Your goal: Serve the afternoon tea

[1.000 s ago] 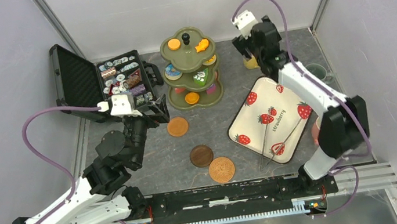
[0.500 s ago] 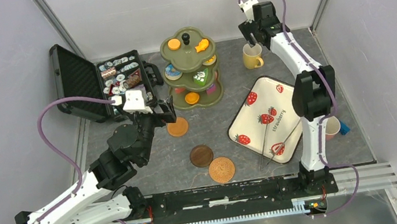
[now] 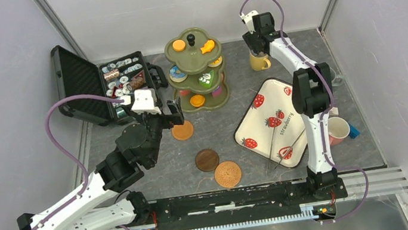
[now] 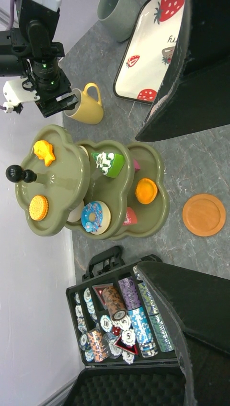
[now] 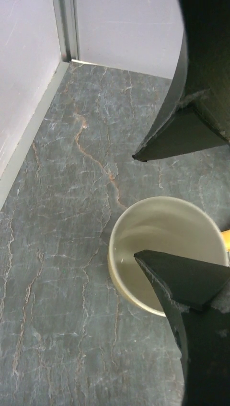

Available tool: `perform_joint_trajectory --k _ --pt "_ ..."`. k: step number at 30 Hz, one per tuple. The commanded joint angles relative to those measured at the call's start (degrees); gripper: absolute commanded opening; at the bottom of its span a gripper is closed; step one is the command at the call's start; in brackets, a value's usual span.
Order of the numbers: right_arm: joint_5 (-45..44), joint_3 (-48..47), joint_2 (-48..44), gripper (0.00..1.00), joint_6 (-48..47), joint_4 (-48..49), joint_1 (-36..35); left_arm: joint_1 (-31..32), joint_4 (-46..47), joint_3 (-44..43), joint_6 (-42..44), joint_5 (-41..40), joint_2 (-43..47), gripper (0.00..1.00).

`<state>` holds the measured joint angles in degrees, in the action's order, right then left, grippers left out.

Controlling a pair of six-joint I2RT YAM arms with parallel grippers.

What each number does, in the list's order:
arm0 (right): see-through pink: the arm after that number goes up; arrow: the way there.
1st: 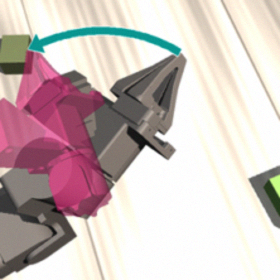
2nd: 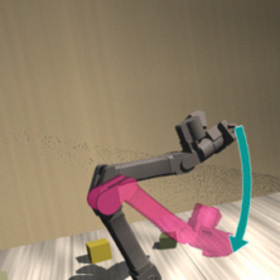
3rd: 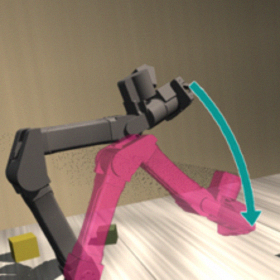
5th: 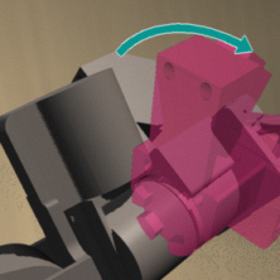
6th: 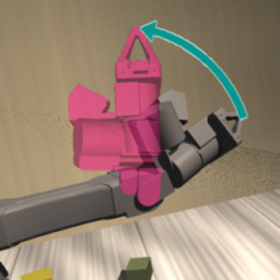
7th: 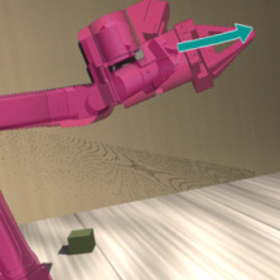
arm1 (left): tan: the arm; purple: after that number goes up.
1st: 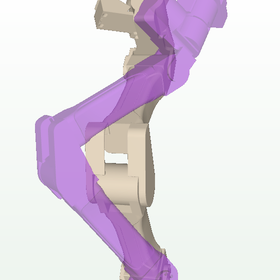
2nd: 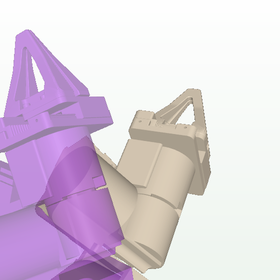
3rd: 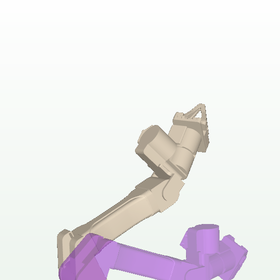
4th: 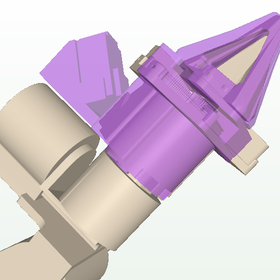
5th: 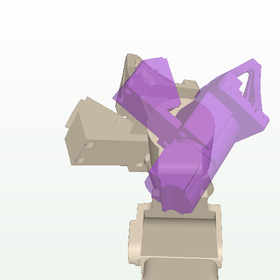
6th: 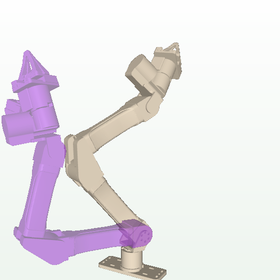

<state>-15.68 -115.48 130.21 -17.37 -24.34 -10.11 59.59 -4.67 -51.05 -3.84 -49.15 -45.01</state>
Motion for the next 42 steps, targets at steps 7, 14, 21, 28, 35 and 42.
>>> perform_joint_trajectory --k 7,14,21,28,35,42 --pt "1.27 -2.97 3.39 0.53 2.28 3.48 0.11 -0.08 -0.67 -3.22 1.73 -0.08 -2.06 1.0" --pt "2.95 -1.55 1.81 0.24 4.89 3.08 0.26 -0.05 -1.57 -3.88 1.55 0.34 -3.4 1.0" --pt "3.0 3.86 -7.83 0.0 10.93 1.48 0.11 -0.06 -2.65 -4.48 0.64 1.91 -4.47 1.0" --pt "0.78 18.67 -24.05 0.0 28.49 -0.34 -0.25 -0.04 -5.63 -6.7 -1.03 6.7 -7.87 1.0" --pt "-6.12 35.94 -38.81 0.0 44.41 -2.37 -6.6 -0.01 -9.16 -10.24 -3.15 22.25 -13.95 1.0" --pt "-4.92 46.83 -48.97 0.0 56.56 -2.28 -14.43 -0.03 -14.9 -15.94 -8.75 34.19 -23.17 1.0"
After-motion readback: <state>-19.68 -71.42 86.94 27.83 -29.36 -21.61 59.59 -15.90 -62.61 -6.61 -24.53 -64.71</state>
